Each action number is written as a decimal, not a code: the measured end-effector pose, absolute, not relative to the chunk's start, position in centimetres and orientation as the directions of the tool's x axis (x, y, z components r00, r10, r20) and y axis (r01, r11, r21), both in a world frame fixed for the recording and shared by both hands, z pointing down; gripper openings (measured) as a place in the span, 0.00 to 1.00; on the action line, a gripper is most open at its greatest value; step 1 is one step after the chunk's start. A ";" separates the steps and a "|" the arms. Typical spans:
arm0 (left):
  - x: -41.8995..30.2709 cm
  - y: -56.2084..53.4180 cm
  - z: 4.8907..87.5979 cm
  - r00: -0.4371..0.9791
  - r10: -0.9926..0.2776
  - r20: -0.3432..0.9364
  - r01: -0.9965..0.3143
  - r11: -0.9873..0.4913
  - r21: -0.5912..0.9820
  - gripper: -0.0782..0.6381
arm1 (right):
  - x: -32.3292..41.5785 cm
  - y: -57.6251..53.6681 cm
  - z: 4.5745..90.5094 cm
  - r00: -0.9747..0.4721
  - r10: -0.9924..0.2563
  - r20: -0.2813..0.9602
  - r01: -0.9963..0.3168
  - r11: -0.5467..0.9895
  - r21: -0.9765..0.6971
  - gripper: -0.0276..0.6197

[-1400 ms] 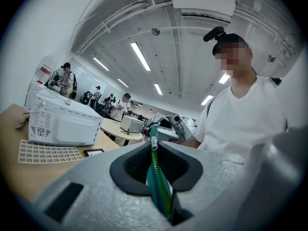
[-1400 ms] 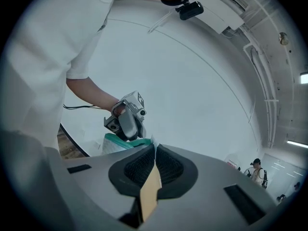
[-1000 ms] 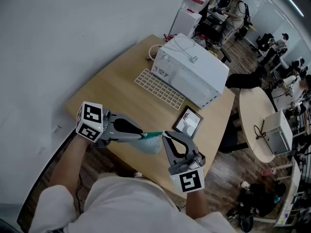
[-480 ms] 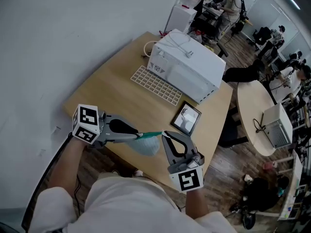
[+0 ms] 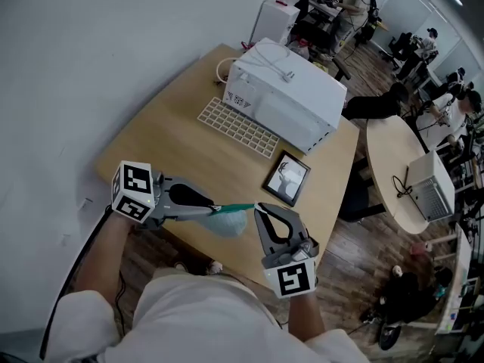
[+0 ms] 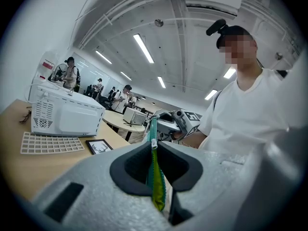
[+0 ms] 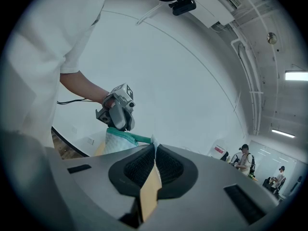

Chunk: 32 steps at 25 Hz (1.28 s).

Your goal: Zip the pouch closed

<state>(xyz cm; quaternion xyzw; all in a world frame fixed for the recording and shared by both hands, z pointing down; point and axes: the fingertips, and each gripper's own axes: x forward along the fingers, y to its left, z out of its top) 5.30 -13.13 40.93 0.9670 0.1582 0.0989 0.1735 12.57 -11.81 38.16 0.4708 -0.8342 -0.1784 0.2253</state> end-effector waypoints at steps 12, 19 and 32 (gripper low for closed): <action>5.3 -13.4 41.6 0.929 0.331 0.166 0.255 -0.897 0.360 0.17 | 13.4 -11.9 39.1 -0.413 -0.884 0.221 -0.715 0.465 0.522 0.06; 4.8 -13.9 41.9 0.932 0.308 0.190 0.227 -0.906 0.357 0.17 | 13.4 -12.4 39.7 -0.411 -0.883 0.228 -0.730 0.468 0.497 0.06; 3.9 -14.0 41.7 0.943 0.279 0.181 0.202 -0.913 0.355 0.17 | 12.7 -12.4 39.5 -0.435 -0.876 0.208 -0.752 0.481 0.451 0.06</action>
